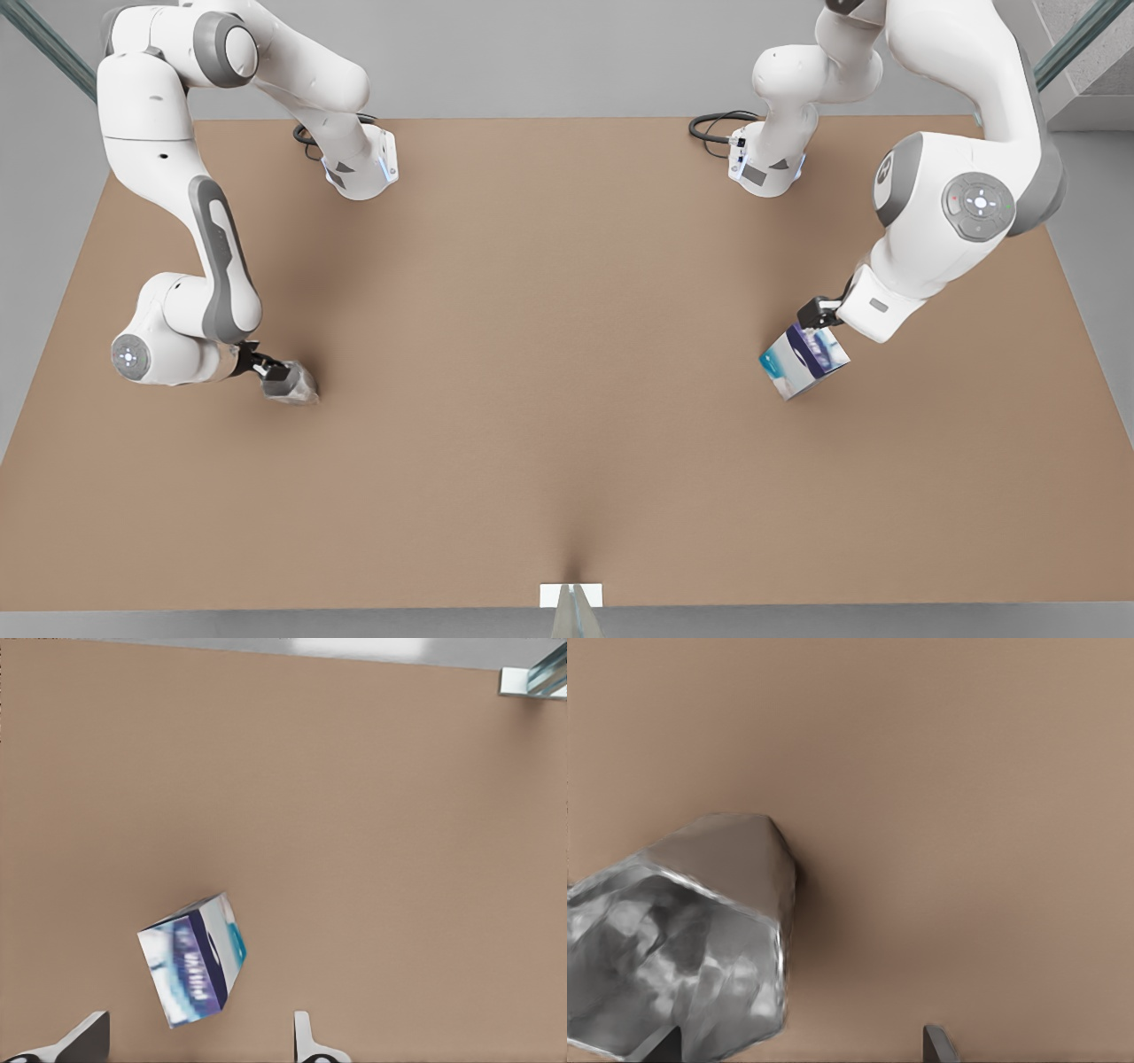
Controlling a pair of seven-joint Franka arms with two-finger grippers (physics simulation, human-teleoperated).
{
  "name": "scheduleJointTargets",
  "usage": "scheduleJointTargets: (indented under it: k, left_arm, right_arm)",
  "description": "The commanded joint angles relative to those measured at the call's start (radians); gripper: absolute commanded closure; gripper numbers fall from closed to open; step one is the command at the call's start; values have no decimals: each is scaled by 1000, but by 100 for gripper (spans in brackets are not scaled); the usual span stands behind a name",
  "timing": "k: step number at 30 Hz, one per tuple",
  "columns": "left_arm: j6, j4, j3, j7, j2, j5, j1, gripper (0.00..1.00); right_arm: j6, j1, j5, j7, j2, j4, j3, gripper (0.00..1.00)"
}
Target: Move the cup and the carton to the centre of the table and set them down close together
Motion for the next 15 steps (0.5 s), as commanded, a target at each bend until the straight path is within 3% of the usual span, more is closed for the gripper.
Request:
scheduleJointTargets:
  k: [1,12,13,14,15]
  left_arm:
    - [0,2,-1,-3,8,1,0,0]
    - [-21,5,-1,-5,13,1,10,0]
    - [-20,6,-1,-3,13,1,8,0]
    - [-20,6,-1,-5,13,1,10,0]
    - [-20,6,-1,-3,13,1,10,0]
  right_arm:
    - [1,0,0,0,1,0,0,0]
    - [-1,-10,0,-43,106,102,-1,0]
    - [-1,-9,2,-43,108,102,-1,19]
    - [-9,-9,9,-58,106,102,-1,56]
    - [-13,-7,23,-58,106,102,-1,71]
